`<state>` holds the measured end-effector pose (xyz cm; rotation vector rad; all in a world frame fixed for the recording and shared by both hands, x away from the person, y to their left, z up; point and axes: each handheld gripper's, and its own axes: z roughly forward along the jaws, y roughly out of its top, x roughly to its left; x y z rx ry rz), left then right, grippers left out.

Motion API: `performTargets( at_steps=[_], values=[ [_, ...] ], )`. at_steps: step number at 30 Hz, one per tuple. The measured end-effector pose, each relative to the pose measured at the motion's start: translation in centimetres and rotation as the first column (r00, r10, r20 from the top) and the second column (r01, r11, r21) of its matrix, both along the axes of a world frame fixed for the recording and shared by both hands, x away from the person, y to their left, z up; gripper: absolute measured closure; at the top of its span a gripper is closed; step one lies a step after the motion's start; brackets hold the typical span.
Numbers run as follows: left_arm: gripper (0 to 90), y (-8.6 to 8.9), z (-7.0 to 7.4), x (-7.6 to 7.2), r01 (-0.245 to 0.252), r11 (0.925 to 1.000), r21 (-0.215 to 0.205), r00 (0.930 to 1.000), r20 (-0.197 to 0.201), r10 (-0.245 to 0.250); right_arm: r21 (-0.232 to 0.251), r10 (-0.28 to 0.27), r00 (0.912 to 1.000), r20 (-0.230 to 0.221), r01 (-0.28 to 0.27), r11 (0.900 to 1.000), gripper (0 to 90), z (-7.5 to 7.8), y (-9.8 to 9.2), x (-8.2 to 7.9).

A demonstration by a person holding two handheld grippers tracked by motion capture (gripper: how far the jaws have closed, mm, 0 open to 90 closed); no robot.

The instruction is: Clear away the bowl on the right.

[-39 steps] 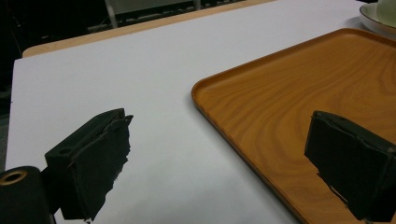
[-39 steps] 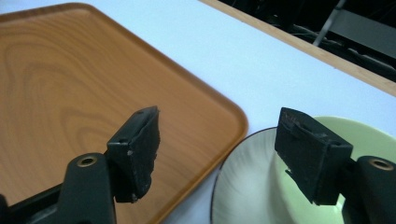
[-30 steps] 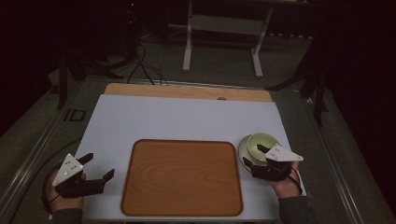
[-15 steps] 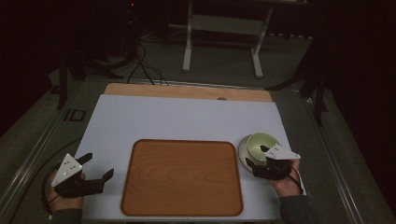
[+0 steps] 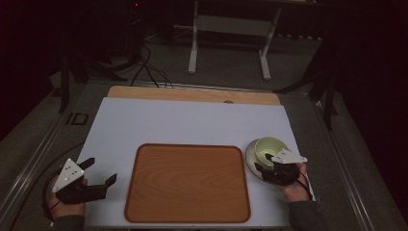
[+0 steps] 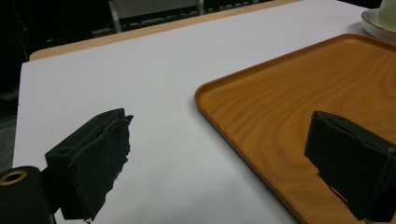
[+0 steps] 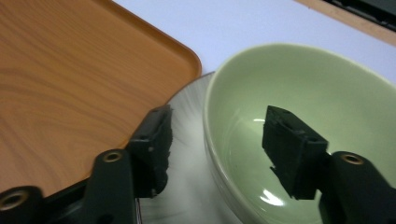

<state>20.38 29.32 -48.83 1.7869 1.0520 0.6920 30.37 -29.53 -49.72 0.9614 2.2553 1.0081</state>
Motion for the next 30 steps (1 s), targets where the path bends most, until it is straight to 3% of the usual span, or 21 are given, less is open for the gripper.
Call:
performTargets(
  at_steps=[1, 6, 17, 30],
  values=[
    [6.3, 0.0, 0.0, 0.0, 0.000, 1.0000, 0.000, 1.0000, 0.000, 0.000, -0.010, -0.005, 1.0000, -0.007, 0.005, 1.000, 49.6, -0.1, -0.1, 0.1],
    [6.3, 0.1, 0.0, 0.0, -0.002, 1.0000, -0.002, 1.0000, 0.000, 0.002, -0.043, 0.012, 0.9999, -0.007, -0.012, 0.999, 59.3, -0.3, 0.2, 0.4],
    [6.4, 0.1, 0.0, 0.0, -0.005, 1.0000, -0.008, 1.0000, -0.003, 0.005, -0.079, 0.013, 0.9988, -0.047, -0.017, 0.997, 69.8, -0.8, 0.4, 0.9],
    [6.3, 0.2, 0.0, 0.0, -0.010, 0.9999, -0.010, 1.0000, -0.001, 0.010, -0.113, 0.049, 0.9979, -0.043, -0.053, 0.992, 82.1, -0.6, 0.9, 1.2]
  ],
)
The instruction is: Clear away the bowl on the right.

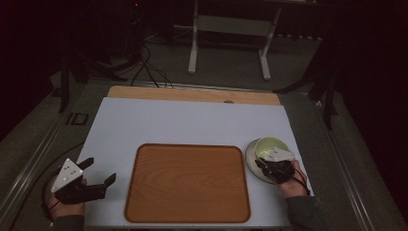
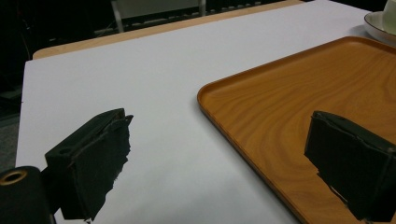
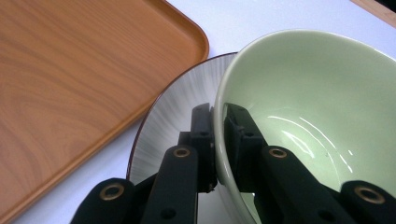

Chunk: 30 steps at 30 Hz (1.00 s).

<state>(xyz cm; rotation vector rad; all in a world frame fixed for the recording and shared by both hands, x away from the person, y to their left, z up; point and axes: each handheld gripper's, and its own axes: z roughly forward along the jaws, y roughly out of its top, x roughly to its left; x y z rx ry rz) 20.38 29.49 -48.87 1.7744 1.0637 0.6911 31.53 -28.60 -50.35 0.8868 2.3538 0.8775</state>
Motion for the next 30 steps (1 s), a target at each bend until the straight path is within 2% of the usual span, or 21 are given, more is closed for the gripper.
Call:
performTargets(
  at_steps=[23, 30],
  values=[
    [6.3, 0.1, 0.0, 0.0, -0.008, 1.0000, -0.003, 1.0000, -0.003, 0.008, -0.017, -0.014, 0.9983, 0.056, 0.015, 1.000, 82.8, 0.7, 0.2, -0.5],
    [6.3, 0.1, 0.0, -0.1, -0.009, 0.9999, -0.005, 1.0000, -0.002, 0.009, -0.027, 0.007, 0.9988, 0.048, -0.006, 1.000, 82.7, 1.0, 0.4, -0.6]
  ],
)
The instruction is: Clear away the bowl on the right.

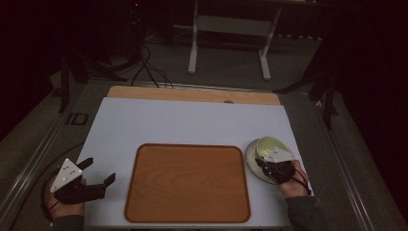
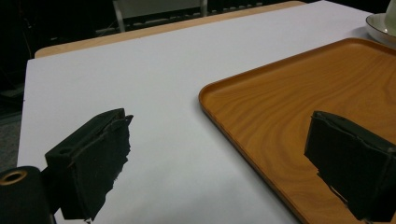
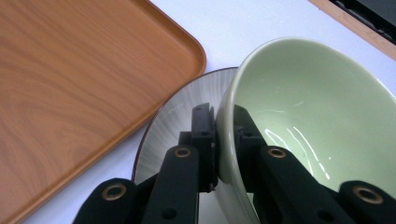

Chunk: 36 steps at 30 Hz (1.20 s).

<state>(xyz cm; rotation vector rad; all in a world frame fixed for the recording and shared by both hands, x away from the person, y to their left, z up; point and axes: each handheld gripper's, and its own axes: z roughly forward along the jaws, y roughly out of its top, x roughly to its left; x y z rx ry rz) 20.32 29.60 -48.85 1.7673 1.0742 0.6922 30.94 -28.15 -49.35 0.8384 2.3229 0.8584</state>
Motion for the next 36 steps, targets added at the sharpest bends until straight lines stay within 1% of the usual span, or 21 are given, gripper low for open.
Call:
performTargets(
  at_steps=[3, 10, 18, 28, 36],
  values=[
    [6.3, 0.0, 0.0, 0.0, -0.002, 1.0000, -0.002, 1.0000, 0.000, 0.002, -0.003, 0.006, 1.0000, -0.003, -0.006, 1.000, 82.6, 0.1, 0.1, 0.0],
    [6.4, 0.1, 0.0, 0.0, -0.003, 1.0000, -0.005, 1.0000, 0.001, 0.003, -0.010, 0.012, 0.9999, 0.008, -0.012, 1.000, 82.3, 0.4, 0.3, 0.0],
    [6.4, 0.1, 0.0, 0.0, -0.006, 1.0000, -0.007, 1.0000, 0.001, 0.006, -0.005, 0.023, 0.9992, 0.032, -0.023, 1.000, 82.3, 1.3, 0.5, -0.1],
    [6.4, 0.1, 0.0, -0.1, -0.008, 0.9999, -0.010, 1.0000, 0.002, 0.008, -0.019, 0.046, 0.9976, 0.052, -0.045, 0.999, 82.2, 2.2, 0.9, -0.2],
    [6.4, 0.1, 0.0, -0.1, -0.010, 0.9999, -0.010, 0.9999, 0.002, 0.010, -0.030, 0.060, 0.9962, 0.064, -0.058, 0.998, 82.1, 2.6, 1.2, -0.1]
  ],
)
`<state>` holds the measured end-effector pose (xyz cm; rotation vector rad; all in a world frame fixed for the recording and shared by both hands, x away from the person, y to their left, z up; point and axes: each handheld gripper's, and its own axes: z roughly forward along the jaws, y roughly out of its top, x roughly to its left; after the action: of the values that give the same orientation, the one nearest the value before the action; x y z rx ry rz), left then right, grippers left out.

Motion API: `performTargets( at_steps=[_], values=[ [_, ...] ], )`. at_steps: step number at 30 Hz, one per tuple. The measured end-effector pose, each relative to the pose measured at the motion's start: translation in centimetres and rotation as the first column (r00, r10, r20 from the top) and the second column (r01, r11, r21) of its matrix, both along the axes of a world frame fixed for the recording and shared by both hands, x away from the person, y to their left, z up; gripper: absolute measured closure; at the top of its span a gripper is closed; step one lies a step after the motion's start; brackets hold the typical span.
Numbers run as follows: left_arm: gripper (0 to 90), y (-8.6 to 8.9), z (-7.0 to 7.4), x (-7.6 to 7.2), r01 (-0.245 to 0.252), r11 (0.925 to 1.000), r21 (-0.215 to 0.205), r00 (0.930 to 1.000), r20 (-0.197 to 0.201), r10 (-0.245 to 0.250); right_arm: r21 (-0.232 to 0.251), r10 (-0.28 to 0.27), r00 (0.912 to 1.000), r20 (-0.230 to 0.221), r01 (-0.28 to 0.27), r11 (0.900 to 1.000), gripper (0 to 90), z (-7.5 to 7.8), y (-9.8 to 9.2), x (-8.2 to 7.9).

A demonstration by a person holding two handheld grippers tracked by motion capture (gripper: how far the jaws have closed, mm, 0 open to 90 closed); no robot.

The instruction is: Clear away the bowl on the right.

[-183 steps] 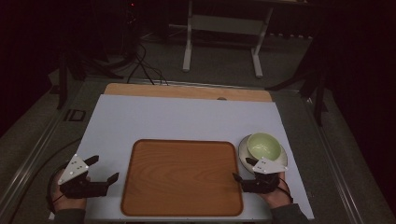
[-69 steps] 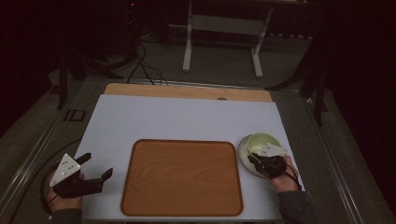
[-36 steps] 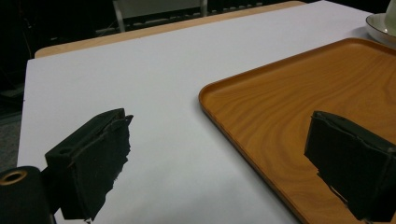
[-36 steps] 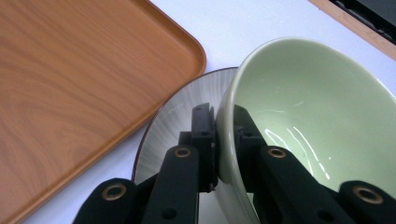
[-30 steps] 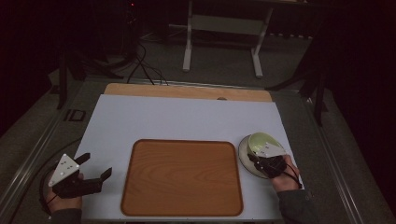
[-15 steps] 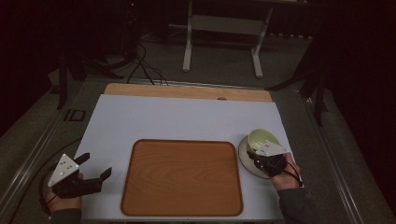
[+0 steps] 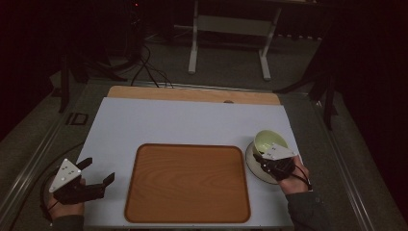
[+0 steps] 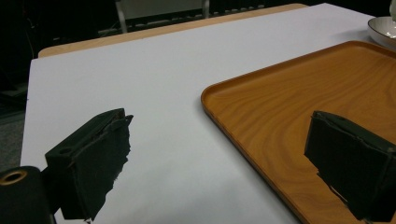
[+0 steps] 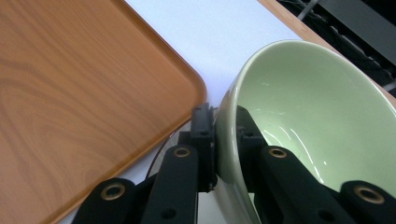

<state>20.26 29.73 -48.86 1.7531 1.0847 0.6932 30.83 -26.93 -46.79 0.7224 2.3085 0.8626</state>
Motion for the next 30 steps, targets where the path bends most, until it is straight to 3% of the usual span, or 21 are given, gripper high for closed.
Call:
performTargets(
  at_steps=[30],
  values=[
    [6.4, 0.0, 0.0, 0.0, -0.001, 1.0000, 0.002, 1.0000, 0.001, 0.001, -0.028, 0.066, 0.9975, 0.024, -0.065, 0.997, 81.8, 1.0, 2.1, -0.1]
  ],
)
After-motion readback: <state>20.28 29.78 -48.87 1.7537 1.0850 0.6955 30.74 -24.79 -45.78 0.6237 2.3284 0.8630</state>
